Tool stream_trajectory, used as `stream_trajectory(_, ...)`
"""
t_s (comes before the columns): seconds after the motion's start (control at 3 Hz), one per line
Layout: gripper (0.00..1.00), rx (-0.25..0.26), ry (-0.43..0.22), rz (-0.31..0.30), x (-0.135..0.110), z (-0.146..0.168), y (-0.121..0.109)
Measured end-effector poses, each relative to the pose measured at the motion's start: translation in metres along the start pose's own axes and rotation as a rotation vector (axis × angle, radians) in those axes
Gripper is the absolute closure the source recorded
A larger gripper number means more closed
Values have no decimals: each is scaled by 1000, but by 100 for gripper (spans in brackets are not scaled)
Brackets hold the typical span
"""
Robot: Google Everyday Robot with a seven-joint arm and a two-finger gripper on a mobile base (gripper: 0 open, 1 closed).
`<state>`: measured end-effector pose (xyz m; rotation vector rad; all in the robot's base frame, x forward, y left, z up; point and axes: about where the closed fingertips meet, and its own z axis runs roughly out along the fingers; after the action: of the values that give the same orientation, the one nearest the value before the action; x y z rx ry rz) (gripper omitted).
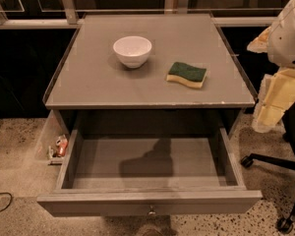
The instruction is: Close top drawer
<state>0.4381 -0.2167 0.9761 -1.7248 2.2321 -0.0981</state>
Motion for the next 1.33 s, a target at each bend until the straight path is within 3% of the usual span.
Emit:
stream_trajectory(0.33,0,0,0,0,0,0,0)
stream_trajectory(0.67,0,-24,-11,-5,10,10,16)
stream_trajectory(1.0,0,-59,-22,-1,33,38,46)
stream_trajectory(1.33,19,-114,-29,25,67,83,85)
